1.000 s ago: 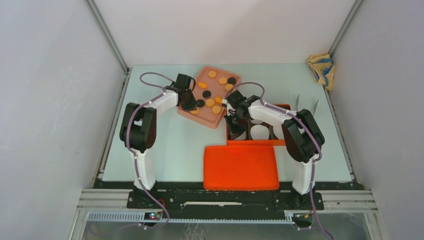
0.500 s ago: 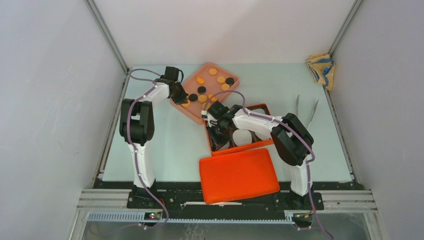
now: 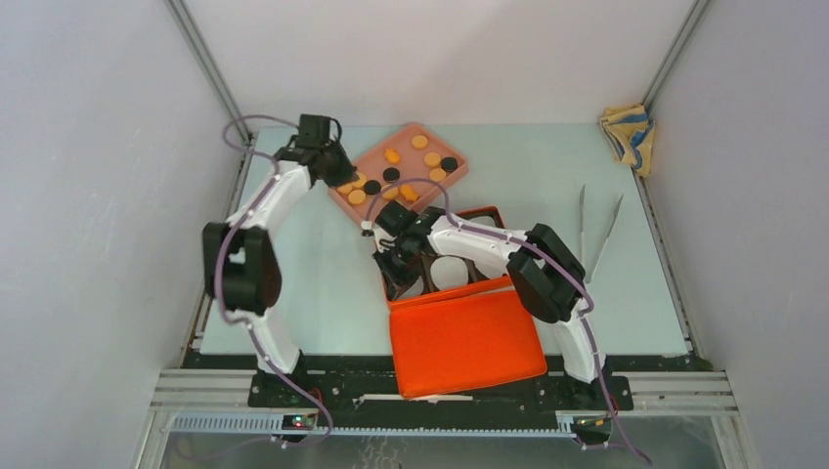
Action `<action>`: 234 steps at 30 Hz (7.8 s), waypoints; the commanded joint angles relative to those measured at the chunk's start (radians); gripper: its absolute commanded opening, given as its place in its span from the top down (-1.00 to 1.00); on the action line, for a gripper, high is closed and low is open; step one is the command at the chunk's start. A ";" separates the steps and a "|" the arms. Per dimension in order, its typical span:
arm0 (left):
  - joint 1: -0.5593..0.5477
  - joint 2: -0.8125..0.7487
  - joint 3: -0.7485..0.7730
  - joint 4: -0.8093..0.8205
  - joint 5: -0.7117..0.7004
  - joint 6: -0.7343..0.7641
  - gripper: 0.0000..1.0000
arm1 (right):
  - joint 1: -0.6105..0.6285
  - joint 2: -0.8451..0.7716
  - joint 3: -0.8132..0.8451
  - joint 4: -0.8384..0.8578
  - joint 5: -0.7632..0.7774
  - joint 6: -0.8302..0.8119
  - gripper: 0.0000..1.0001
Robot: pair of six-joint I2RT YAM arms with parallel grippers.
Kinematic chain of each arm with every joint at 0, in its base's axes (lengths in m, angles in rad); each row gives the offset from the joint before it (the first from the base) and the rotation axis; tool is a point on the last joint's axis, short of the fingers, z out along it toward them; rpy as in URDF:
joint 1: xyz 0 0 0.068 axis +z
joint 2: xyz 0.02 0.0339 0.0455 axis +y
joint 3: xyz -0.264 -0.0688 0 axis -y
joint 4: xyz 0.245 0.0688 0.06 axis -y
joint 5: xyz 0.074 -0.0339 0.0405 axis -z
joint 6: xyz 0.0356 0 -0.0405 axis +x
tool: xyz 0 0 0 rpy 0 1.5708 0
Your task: Pack the cookies
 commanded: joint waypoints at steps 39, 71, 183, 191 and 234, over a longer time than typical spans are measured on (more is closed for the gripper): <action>-0.366 -0.539 -0.504 0.193 -0.204 0.021 1.00 | -0.052 -0.607 -0.646 -0.025 0.270 0.269 1.00; -0.389 -0.479 -0.483 0.165 -0.174 0.016 1.00 | -0.568 -0.427 -0.601 0.068 0.215 0.158 1.00; -0.451 0.025 0.040 -0.016 0.003 0.125 1.00 | -0.806 -0.018 0.222 -0.267 0.616 -0.074 -0.27; -0.450 0.023 0.026 -0.020 0.015 0.129 1.00 | -0.852 -0.024 0.086 -0.238 0.539 0.026 -0.61; -0.351 0.093 0.462 0.051 0.130 0.188 1.00 | -0.792 -0.223 0.141 -0.236 0.461 -0.074 0.29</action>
